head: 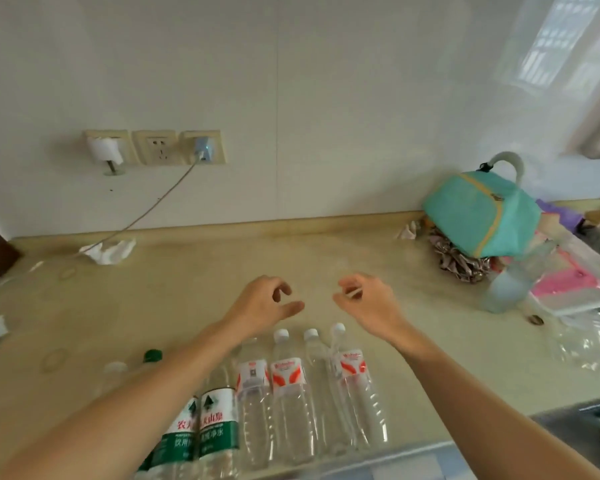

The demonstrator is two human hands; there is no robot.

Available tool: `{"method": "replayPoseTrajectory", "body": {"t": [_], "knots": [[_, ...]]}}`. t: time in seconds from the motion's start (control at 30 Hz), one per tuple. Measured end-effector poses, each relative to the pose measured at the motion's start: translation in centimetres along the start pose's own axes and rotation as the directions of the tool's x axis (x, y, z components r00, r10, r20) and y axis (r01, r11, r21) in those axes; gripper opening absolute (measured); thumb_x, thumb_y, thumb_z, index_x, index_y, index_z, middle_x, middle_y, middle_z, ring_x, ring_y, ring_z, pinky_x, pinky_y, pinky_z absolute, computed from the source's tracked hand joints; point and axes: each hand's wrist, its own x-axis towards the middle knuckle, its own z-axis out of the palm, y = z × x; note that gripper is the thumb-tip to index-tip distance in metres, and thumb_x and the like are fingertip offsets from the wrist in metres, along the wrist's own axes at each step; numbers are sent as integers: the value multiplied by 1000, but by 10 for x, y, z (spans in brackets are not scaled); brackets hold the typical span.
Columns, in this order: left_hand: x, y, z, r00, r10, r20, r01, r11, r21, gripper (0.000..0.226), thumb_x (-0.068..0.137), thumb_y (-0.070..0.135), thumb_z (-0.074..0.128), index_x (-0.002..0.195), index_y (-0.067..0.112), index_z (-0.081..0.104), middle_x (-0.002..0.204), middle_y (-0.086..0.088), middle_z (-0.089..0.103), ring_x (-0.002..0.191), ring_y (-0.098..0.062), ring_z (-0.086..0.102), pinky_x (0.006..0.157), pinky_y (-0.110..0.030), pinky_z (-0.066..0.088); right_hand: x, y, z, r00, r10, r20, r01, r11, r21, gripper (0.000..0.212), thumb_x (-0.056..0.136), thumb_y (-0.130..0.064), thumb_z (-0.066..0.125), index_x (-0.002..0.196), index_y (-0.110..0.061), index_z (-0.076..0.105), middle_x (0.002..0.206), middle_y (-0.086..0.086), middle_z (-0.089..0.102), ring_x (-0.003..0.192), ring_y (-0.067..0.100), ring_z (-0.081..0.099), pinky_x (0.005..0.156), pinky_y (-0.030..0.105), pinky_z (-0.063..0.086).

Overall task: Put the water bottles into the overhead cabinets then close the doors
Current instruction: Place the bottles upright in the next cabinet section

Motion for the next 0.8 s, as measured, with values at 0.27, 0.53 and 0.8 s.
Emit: {"method": "replayPoseTrajectory", "body": {"t": [0.27,0.53,0.8], "knots": [[9,-22,69,974,-144,177,133,988,73,46,90,43,72,126,17,61,121,2,63,103,-11,60,91,-27,51,-5,74,53,962,224,157,-225,974,-17,41,92,-25,70,129,-8,63,122,8,65,109,21,62,92,30,49],[29,-26,100,953,-207,221,137,945,296,41,97,46,59,129,21,61,122,4,68,108,-18,63,101,-38,47,16,99,69,908,341,243,-376,920,115,50,91,-33,72,134,-12,58,111,3,64,97,20,66,86,34,55],[49,-18,121,862,-359,358,227,904,362,37,100,54,48,117,28,68,112,4,71,105,-20,64,102,-44,44,40,114,86,849,363,383,-459,866,197,40,88,-28,75,120,-7,63,102,15,74,89,30,74,85,45,60]]}}
